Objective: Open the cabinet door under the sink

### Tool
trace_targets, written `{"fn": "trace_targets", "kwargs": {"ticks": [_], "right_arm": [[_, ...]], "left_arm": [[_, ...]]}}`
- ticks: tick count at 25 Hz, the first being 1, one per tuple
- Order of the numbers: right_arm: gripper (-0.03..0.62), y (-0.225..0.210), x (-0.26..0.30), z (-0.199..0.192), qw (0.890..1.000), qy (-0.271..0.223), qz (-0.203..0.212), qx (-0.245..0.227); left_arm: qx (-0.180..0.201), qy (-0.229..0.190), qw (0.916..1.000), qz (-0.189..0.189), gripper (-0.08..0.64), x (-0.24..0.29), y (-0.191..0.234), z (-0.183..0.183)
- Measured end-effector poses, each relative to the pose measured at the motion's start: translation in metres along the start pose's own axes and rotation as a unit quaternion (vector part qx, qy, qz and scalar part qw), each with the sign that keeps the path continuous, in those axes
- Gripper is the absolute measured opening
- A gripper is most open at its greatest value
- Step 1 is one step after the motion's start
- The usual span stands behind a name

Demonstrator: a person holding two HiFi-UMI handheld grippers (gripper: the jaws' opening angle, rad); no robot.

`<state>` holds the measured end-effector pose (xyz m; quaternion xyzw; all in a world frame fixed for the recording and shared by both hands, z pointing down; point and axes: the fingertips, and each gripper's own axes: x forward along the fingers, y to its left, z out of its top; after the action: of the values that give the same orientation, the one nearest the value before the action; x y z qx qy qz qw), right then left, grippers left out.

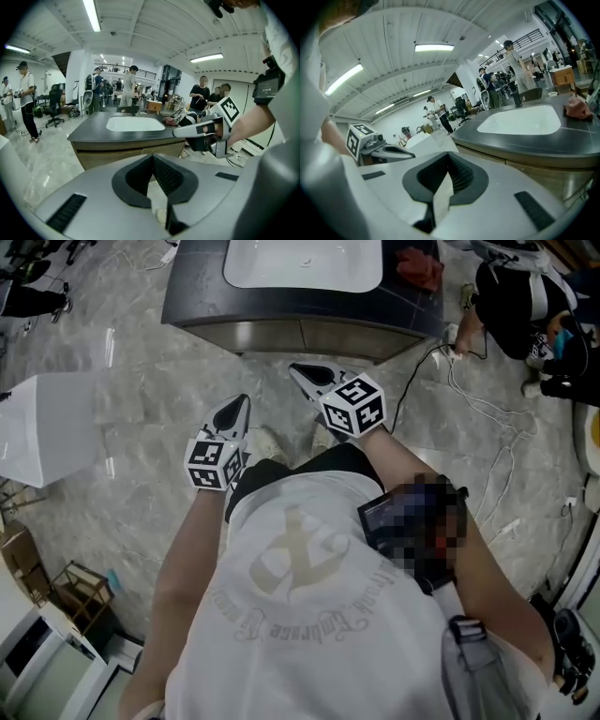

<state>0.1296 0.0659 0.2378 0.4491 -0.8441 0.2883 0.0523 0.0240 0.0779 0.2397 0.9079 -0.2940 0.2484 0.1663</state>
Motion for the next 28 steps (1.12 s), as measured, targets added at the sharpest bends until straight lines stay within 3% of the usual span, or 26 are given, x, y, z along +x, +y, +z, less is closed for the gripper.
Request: {"fn": "trace_targets", "kwargs": {"ticks": [8,15,28], "right_arm": [[0.012,-0.009,0.002,-0.025,0.998,0.004,-0.05,0.029],[0.013,-0.025,0.011,-0.048,0.994,0.035,-0.095,0.029],[0.014,-0.046,0.057,-0.083,0.987,0.103,-0.127,0.003]], "left_arm": [[0.019,0.023,0.9985,-0.046,0.011,0.022,0.009,-0.014],[0.005,0.03,0.9974,-0.066,0.011,0.035,0.024,-0.025],[-0.06,0.034,0.9964,-0.049,0.011,0.032,0.066,-0.078]]}}
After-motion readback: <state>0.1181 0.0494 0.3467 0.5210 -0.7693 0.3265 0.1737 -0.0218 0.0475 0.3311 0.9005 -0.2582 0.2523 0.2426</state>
